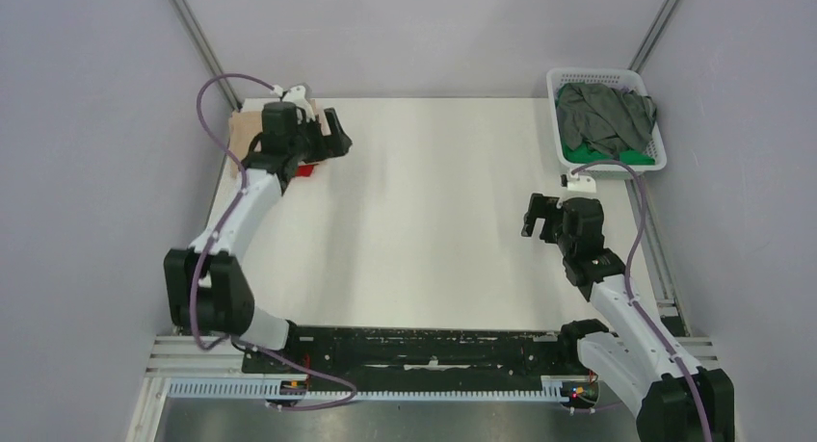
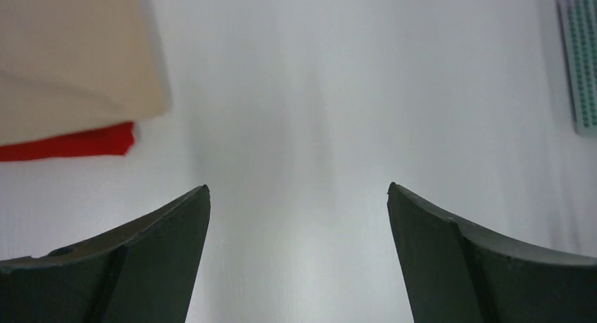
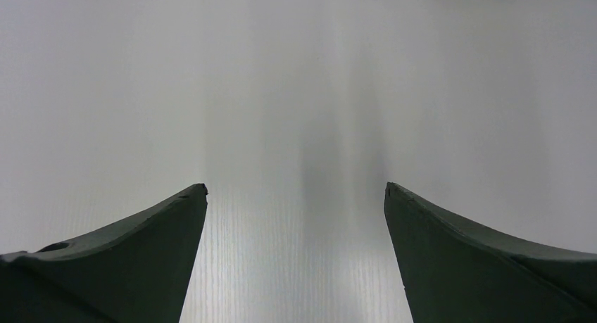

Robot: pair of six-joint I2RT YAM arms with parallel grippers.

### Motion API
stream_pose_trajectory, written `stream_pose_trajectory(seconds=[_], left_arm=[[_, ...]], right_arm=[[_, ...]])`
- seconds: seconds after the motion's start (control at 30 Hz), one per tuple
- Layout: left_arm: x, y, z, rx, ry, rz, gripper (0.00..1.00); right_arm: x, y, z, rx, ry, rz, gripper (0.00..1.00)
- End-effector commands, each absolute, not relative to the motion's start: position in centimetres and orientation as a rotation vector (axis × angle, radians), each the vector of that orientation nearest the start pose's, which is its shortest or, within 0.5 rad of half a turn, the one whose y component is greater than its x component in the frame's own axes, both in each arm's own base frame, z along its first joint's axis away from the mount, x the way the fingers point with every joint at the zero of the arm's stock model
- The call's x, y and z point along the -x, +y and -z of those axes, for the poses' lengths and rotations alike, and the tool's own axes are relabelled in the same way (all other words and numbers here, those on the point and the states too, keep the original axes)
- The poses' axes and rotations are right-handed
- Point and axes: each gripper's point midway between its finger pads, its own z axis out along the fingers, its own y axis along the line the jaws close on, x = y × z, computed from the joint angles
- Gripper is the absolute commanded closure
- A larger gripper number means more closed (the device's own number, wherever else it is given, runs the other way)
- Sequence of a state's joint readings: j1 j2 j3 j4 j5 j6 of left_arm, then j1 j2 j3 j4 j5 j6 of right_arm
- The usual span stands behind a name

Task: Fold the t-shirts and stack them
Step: Reset both arms

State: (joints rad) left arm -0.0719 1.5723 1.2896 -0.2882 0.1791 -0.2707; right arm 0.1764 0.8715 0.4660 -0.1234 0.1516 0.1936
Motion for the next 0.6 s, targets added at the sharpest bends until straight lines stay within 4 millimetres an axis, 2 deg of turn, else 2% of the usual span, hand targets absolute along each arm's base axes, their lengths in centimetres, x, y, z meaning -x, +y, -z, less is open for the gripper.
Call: stream_pose_trajectory(seconds=[0.0,0.13,0.27,0.4,0.57], left_arm=[[-39.4,-10.1,-20.2,0.204,2.05,0.357,0.0],[-34.3,-11.2,-17.0,0.255,2.011,0.386,0.0],[-31.4,-10.5,-14.9,0.285,1.991,0.39,0.0],[-30.0,-9.7,-15.7,0.271,1.929,0.39,0.0],[-29.5,-9.2,-16.8,0.259,1.876,0.381,0.0]], right_arm=[[-29.1,2.0,-12.0,-0.21,2.007,-0.03,0.02],[-28.4,1.8,-10.9,-0.256,1.976,-0.047,0.02],[-27.9,1.3,-9.8,-0.292,1.949,-0.038,0.02],[-27.5,0.6,-9.0,-0.338,1.95,-0.009,0.02],[-27.5,0.3,-8.9,-0.343,1.948,0.013,0.02]])
